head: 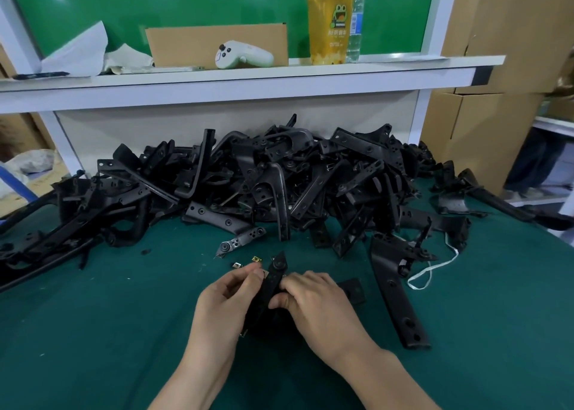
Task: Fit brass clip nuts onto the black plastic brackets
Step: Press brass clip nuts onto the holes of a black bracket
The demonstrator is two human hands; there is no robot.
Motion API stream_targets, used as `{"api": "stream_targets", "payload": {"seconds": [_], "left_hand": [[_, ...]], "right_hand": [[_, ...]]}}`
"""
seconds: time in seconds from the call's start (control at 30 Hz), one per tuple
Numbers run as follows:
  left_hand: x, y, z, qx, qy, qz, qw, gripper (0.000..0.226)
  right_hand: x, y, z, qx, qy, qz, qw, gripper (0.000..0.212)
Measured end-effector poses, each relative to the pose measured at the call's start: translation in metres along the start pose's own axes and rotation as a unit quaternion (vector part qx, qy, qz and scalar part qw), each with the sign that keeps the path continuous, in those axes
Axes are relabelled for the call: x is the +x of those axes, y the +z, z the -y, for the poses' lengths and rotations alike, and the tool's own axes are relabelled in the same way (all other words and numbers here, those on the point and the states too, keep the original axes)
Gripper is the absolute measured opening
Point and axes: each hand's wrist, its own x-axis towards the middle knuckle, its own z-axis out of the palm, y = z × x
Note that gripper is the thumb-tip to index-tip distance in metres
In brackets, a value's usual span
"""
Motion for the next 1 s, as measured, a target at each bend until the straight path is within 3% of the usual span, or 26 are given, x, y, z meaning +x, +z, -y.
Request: {"api": "stream_targets", "payload": {"seconds": [0.2,0.37,0.67,0.87,0.93,1.0], "left_hand": [[-0.009,0.004,0.0,0.099,0.06,0.011,0.993,0.016],[-0.012,0.004,-0.002,0.158,0.105,0.019,0.982,0.019],[-0.013,0.007,0.001,0.164,0.11,0.023,0.98,0.018],[-0.015,0.008,-0.002,0.176,0.121,0.039,0.976,0.019],[-0.015,0.004,-0.003,0.211,0.142,0.038,0.966,0.019],[-0.012,-0.002,-0.003,0.313,0.204,0.025,0.927,0.024]], "right_hand": [[0.002,-0.001,0.001,-0.022,0.026,0.013,0.999,0.031],[0.002,-0.004,-0.001,0.019,0.046,0.022,0.999,0.023],[0.002,-0.003,-0.004,0.07,0.064,0.014,0.995,0.019],[0.001,-0.004,-0.003,0.051,0.053,0.035,0.997,0.056],[0.001,-0.002,-0.003,0.024,0.032,0.039,0.998,0.055],[0.003,-0.003,-0.003,0.018,0.037,0.042,0.998,0.054]]}}
